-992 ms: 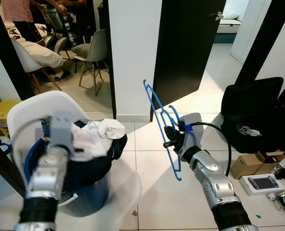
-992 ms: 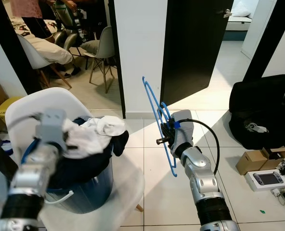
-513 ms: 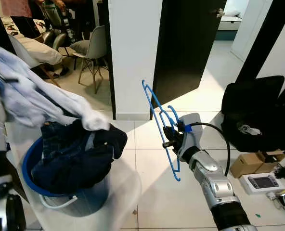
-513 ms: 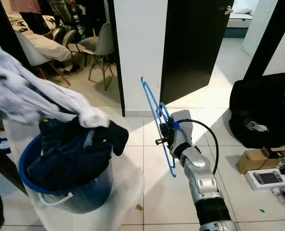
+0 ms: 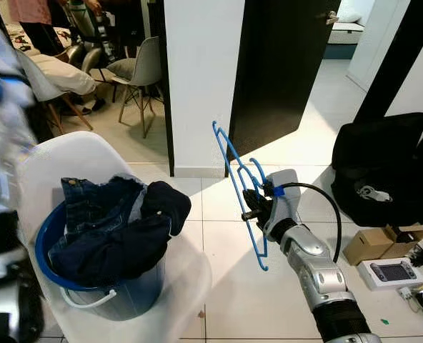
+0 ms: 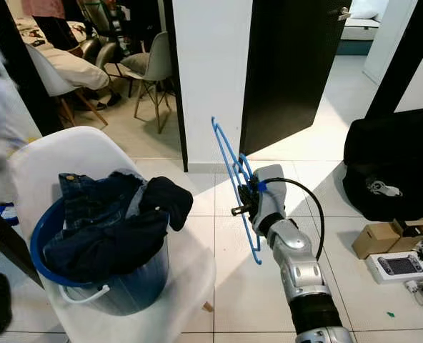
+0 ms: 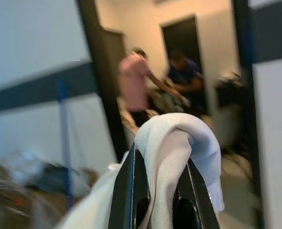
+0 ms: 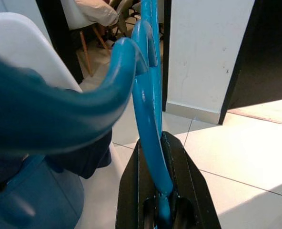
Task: Hang hanger
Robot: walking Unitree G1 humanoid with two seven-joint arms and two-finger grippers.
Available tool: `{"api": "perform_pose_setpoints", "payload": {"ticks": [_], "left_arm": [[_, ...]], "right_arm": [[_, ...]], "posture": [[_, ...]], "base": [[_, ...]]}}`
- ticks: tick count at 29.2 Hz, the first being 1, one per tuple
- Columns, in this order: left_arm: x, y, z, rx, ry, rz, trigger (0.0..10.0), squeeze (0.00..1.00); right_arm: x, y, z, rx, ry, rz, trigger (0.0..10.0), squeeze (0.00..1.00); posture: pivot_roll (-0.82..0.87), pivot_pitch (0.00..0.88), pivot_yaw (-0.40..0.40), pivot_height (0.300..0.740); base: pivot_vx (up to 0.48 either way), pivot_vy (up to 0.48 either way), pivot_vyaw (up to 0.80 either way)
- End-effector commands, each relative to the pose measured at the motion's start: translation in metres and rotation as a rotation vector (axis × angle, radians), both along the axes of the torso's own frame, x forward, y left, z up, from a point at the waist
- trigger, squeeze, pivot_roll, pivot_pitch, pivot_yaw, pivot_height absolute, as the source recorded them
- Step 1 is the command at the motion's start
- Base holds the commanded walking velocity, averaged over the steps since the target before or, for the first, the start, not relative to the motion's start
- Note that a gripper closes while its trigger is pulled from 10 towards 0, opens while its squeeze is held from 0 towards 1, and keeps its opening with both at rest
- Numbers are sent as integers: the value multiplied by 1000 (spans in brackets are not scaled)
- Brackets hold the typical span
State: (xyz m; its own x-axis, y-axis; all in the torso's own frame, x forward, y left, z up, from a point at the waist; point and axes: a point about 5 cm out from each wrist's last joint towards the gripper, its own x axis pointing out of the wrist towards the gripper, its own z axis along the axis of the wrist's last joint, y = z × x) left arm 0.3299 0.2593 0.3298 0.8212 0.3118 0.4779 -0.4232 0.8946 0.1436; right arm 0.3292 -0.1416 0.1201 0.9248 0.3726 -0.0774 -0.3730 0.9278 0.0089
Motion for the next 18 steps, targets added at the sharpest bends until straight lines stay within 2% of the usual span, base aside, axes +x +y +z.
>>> {"api": "perform_pose_setpoints", "payload": {"ticks": [1, 3, 4, 7, 8, 10, 11, 12, 13, 14, 16, 17, 18], "left_arm": [[5, -16, -10, -1, 50, -84, 0, 0], [5, -16, -10, -1, 50, -84, 0, 0], [11, -34, -27, -9, 122, -164, 0, 0], [11, -34, -27, -9, 122, -164, 0, 0], [14, -58, -48, -17, 201, -269, 0, 0], [14, -58, -48, -17, 201, -269, 0, 0], [12, -84, -64, -25, 259, -367, 0, 0], [12, -84, -64, -25, 259, -367, 0, 0], [10, -101, -73, -35, 289, -434, 0, 0], [10, -101, -73, -35, 289, -434, 0, 0], [5, -123, -61, -116, 237, -600, 0, 0], [5, -123, -61, -116, 237, -600, 0, 0], [3, -128, -52, -152, 193, -668, 0, 0]], "right_arm": [[1, 1, 0, 4, 0, 4, 10000, 0], [1, 1, 0, 4, 0, 4, 10000, 0], [1, 1, 0, 4, 2, 4, 10000, 0], [1, 1, 0, 4, 2, 4, 10000, 0], [1, 1, -1, 3, 6, 3, 10000, 0], [1, 1, -1, 3, 6, 3, 10000, 0], [0, 1, -1, 3, 9, 3, 10000, 0], [0, 1, -1, 3, 9, 3, 10000, 0], [0, 1, -1, 5, 12, 3, 10000, 0], [0, 1, -1, 5, 12, 3, 10000, 0], [1, 1, -2, 9, 14, 6, 10000, 0], [1, 1, -2, 9, 14, 6, 10000, 0], [1, 1, -2, 10, 15, 6, 10000, 0]], "posture": [[0, 18, -16, 740], [0, 18, -16, 740], [0, 18, -16, 740], [0, 18, -16, 740], [-4, 21, -15, 740], [-4, 21, -15, 740], [-1, 22, -16, 740], [-1, 22, -16, 740], [2, 21, -17, 740], [2, 21, -17, 740], [5, 19, -17, 740], [5, 19, -17, 740], [7, 18, -17, 740]], "base": [[0, 0, 0], [0, 0, 0], [0, 0, 0], [0, 0, 0], [0, 0, 0], [0, 0, 0], [0, 0, 0], [0, 0, 0], [0, 0, 0], [0, 0, 0], [0, 0, 0], [0, 0, 0], [0, 0, 0]]}}
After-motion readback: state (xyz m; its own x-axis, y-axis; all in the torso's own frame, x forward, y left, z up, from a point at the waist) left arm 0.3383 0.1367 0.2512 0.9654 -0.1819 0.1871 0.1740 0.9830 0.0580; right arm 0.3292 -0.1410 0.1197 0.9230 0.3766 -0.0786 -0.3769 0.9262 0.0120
